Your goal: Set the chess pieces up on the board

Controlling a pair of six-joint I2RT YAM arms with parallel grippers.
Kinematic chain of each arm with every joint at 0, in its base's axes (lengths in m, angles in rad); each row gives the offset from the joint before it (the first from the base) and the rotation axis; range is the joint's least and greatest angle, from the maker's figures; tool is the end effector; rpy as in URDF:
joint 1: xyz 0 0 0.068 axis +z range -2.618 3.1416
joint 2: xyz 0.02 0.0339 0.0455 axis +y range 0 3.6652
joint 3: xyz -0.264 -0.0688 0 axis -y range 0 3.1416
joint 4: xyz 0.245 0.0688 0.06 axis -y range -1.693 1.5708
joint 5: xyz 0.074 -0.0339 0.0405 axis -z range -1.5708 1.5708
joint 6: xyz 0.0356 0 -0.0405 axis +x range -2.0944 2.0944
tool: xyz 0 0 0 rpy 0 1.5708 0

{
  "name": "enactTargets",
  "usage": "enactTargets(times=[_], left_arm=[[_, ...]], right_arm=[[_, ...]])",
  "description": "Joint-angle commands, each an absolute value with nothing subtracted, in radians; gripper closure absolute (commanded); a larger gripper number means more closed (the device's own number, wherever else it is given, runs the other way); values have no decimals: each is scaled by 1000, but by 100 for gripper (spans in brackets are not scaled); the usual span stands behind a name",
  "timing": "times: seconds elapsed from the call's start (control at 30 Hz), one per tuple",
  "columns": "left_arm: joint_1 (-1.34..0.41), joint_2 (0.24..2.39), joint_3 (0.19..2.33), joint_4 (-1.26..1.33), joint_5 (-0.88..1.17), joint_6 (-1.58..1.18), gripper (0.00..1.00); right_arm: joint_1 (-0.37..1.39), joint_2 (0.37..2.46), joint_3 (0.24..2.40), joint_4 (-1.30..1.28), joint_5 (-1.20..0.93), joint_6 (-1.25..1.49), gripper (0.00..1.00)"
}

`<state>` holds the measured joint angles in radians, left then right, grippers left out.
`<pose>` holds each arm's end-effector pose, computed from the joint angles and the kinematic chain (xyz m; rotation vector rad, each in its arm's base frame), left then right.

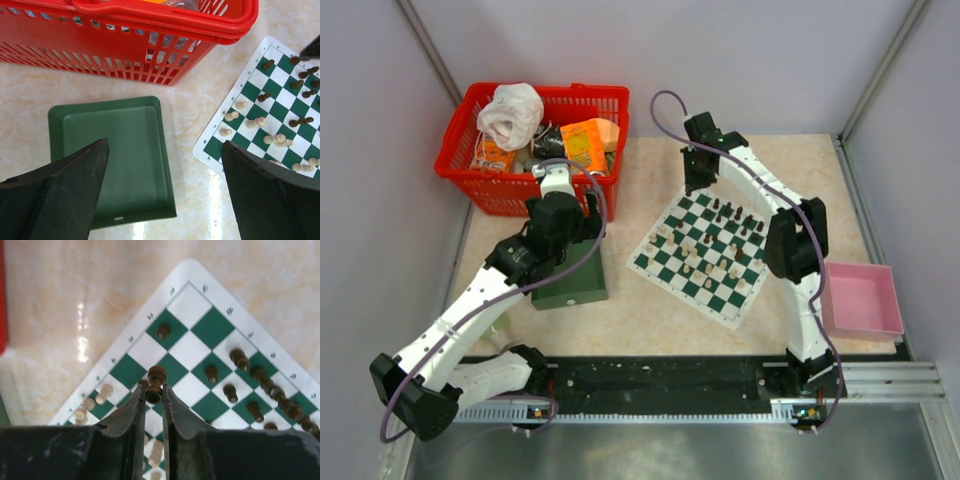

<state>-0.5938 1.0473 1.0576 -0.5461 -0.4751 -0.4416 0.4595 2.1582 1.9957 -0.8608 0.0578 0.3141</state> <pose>0.1941 -0.1114 0.3507 -0.1244 2.0413 -0.1445 0.4265 0.2087 0.2593 -0.1682 2.6004 0.2062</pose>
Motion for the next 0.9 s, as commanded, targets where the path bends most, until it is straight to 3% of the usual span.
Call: enactTargets(times=[0.0, 0.23, 0.87], left_arm=[[-587, 1014, 1055, -509, -503, -428, 1], [-581, 1019, 1051, -508, -502, -426, 1], [-571, 1037, 1058, -497, -488, -425, 1]], right_arm=[[433, 2258, 2167, -890, 83, 310, 85], [399, 2399, 2341, -928, 51, 311, 85], [377, 2516, 2416, -911, 49, 305, 85]])
